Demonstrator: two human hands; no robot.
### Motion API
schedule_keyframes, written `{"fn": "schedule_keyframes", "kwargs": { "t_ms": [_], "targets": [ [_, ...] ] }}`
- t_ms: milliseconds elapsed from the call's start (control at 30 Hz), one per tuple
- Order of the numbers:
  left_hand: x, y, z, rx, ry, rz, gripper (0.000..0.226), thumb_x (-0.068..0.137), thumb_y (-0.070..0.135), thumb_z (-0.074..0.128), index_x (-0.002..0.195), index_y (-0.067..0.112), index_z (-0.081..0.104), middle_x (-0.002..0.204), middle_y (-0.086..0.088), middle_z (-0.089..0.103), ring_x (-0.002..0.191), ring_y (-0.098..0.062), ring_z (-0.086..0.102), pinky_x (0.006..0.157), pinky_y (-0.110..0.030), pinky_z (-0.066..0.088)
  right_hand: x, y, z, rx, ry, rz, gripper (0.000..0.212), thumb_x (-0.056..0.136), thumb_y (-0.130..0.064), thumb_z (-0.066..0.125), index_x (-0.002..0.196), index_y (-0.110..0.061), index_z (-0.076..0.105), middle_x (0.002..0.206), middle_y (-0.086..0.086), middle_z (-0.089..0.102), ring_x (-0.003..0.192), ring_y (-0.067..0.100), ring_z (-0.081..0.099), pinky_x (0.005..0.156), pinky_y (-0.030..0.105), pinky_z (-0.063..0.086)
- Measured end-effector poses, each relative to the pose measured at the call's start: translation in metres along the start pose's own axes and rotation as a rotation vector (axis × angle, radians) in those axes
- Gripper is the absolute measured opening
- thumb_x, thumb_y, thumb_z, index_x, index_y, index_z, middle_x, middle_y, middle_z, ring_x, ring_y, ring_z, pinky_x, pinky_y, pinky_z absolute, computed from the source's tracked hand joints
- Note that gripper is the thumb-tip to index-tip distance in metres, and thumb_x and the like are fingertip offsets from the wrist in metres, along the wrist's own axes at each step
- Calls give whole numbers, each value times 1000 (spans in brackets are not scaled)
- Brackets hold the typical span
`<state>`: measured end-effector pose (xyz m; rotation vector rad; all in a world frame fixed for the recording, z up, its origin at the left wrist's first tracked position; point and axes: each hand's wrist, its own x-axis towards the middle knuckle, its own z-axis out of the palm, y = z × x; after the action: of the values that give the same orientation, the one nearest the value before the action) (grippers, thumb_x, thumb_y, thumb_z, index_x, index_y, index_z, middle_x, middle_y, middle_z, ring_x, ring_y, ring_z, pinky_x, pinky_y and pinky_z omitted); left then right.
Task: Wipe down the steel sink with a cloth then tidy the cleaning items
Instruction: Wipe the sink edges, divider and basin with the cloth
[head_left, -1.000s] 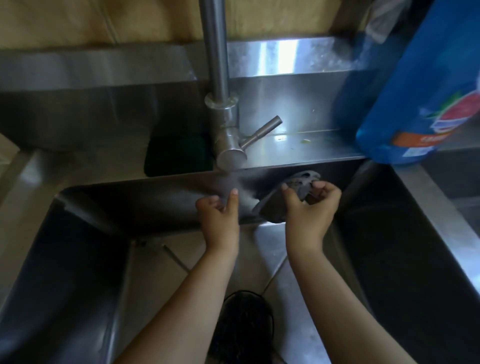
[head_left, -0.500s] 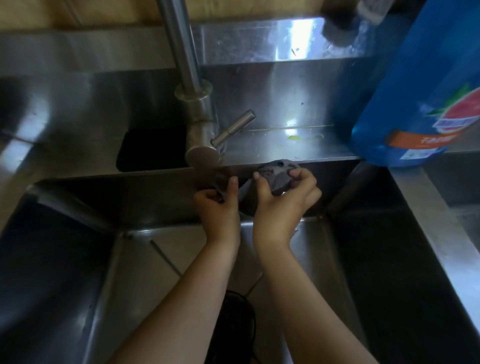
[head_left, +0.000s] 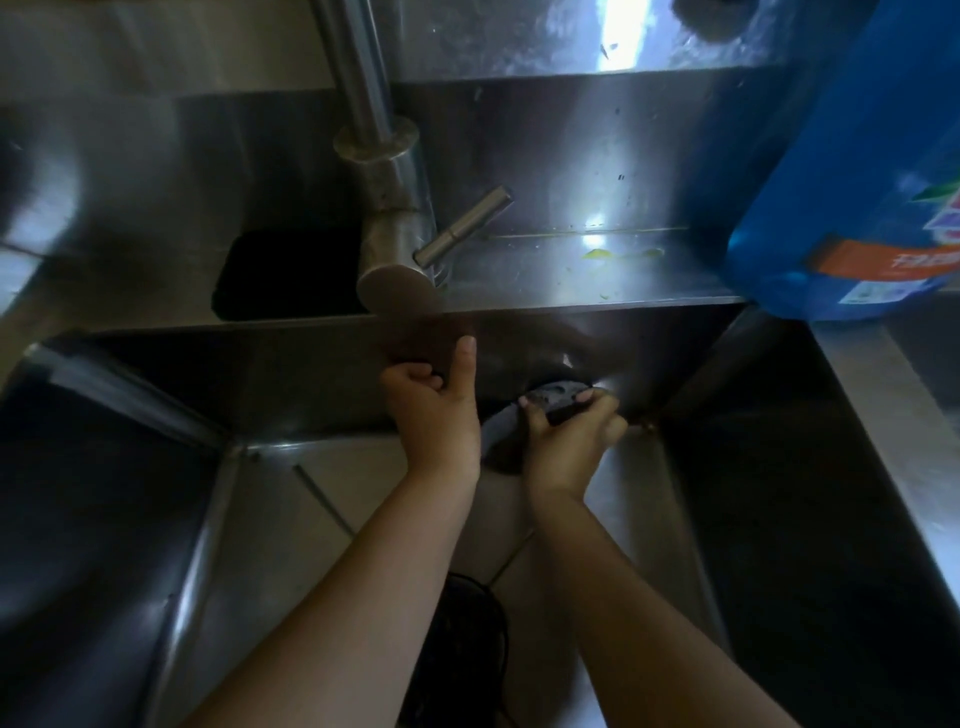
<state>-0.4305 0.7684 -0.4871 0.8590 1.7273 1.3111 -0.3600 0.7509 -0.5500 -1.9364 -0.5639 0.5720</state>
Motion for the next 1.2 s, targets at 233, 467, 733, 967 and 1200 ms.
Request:
{"fn": "schedule_keyframes", "kwargs": {
  "t_ms": [233,467,733,967,1200],
  "targets": [
    [-2,3,0,11,-16,-22,32,85,33,62,89,14,36,83,3,44,81,-17,48,71,-24,39,3,1,-12,116,-36,70,40,76,-2,72,102,-10,42,126,15,36,101,21,47,66,-2,29],
    [-5,6,0,-9,-19,-45,28,84,31,63,82,17,38,74,7,44,64,-1,43,62,-12,38,-1,-37,-32,248,49,-22,49,69,-8,79,107,-6,49,113,11,42,84,6,44,70,-4,32],
    [-9,8,-3,-19,-58,-92,34,84,37,61,97,13,42,95,-2,53,80,-14,51,71,-24,39,-9,-83,-55,418,103,-105,39,79,-22,72,110,-11,51,108,7,43,93,11,48,69,-3,34],
    [-5,2,-2,-1,-30,-100,35,82,40,63,93,13,44,80,5,49,78,-16,50,79,-30,39,-1,-71,-49,396,104,-53,42,79,-18,72,113,-9,49,115,11,43,89,8,45,67,-5,33],
    [-3,2,0,-11,-28,-99,31,82,39,63,78,21,39,75,5,46,66,-5,45,69,-22,37,16,-21,-36,265,120,68,43,78,-11,73,112,-4,48,123,19,39,101,22,51,78,2,35]
  ]
}}
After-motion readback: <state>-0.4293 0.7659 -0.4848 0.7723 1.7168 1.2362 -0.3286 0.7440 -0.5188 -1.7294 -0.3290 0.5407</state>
